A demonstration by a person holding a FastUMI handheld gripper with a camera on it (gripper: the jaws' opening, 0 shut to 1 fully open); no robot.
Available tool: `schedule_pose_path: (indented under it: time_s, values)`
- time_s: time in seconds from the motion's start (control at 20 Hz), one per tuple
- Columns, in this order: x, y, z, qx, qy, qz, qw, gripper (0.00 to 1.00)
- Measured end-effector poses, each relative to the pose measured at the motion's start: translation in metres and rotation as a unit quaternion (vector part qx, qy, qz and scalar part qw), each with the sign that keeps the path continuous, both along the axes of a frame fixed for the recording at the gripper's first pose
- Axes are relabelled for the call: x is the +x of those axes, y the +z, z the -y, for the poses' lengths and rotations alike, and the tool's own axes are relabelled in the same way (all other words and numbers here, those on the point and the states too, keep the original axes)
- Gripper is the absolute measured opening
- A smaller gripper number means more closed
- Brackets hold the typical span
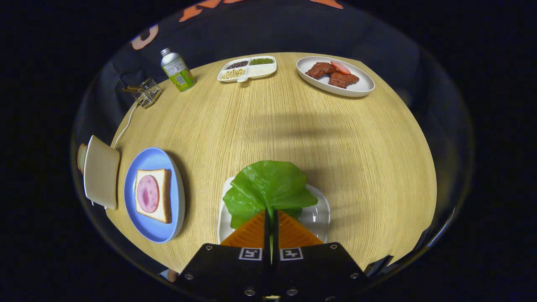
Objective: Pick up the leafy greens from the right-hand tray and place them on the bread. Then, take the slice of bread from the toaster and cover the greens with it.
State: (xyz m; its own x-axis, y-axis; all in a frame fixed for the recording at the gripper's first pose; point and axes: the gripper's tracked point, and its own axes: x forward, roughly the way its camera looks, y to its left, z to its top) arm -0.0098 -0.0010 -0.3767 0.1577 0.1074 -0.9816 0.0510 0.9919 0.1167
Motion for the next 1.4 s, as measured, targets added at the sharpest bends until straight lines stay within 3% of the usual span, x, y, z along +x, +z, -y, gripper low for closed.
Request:
schedule_pose_path:
  time_s: [0.4,0.8,1.4]
  values:
    - [0.022,0.05,-0.024,0.02,0.017,0.054,0.998,0.01]
    - [0.037,0.094,-0.091,0.075,0.063,0.093,0.991,0.01]
    - [0.035,0.09,-0.196,0.15,0.141,0.083,0.975,0.02]
